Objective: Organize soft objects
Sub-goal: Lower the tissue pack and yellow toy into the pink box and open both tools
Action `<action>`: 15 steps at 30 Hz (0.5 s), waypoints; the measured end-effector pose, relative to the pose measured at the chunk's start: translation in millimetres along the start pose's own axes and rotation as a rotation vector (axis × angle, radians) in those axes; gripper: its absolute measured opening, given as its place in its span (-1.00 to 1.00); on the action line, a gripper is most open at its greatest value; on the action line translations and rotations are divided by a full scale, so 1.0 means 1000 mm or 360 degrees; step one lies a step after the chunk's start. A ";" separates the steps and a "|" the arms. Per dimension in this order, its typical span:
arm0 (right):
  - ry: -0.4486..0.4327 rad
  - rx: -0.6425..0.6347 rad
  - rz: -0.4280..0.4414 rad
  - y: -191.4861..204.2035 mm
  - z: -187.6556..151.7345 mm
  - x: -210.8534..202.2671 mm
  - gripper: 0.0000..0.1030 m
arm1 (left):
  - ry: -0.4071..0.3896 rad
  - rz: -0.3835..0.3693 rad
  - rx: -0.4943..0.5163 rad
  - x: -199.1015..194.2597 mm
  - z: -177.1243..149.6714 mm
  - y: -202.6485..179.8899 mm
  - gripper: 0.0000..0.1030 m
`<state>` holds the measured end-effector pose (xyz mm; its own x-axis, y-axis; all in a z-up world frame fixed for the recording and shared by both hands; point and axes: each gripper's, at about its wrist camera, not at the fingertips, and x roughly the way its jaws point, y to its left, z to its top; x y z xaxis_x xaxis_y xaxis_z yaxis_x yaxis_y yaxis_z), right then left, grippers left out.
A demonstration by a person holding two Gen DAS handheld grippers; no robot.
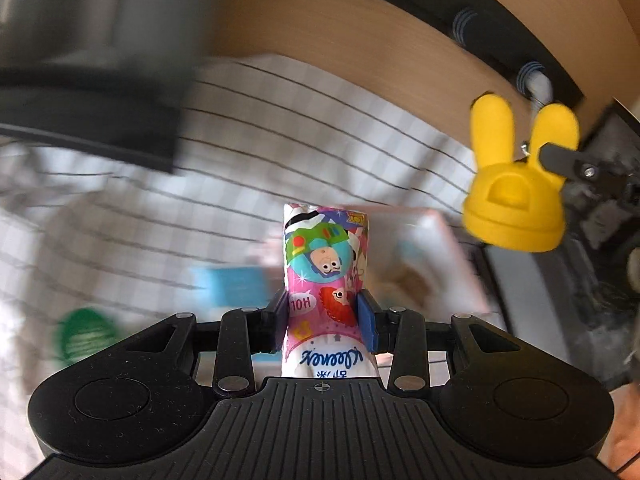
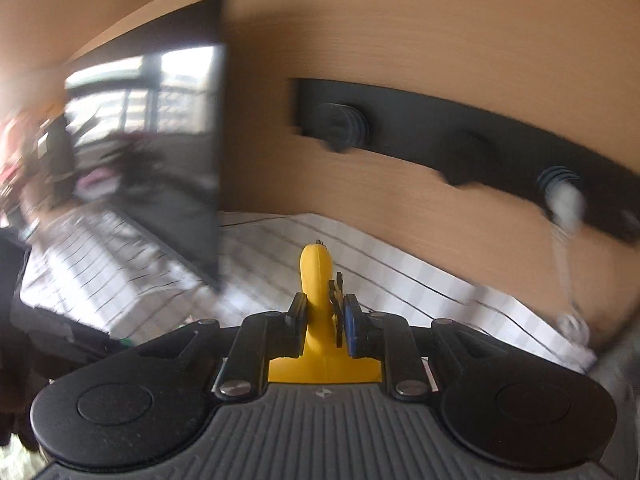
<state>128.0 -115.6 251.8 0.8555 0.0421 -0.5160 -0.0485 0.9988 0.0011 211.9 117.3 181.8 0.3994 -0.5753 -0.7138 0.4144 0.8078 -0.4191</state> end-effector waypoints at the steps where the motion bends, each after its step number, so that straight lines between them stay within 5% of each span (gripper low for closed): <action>1: -0.0009 0.0035 -0.0042 -0.012 -0.007 -0.001 -0.65 | 0.0015 -0.0025 0.0012 0.010 0.003 -0.010 -0.21; 9: -0.0047 0.0277 -0.0302 -0.087 -0.054 0.005 -0.65 | 0.0113 -0.0350 -0.0092 0.115 0.029 -0.067 -0.08; 13: -0.0073 0.0349 -0.0389 -0.103 -0.063 0.024 -0.65 | 0.0187 -0.0143 0.0139 0.166 0.030 -0.092 -0.08; 15: -0.0066 0.0375 -0.0384 -0.108 -0.066 0.036 -0.65 | 0.0192 -0.0167 0.0133 0.174 0.025 -0.093 -0.08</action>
<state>130.2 -223.8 176.4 0.8484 -0.2002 -0.4900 0.2744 0.9580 0.0837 263.3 -60.9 110.0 0.2514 -0.6320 -0.7331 0.5171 0.7279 -0.4503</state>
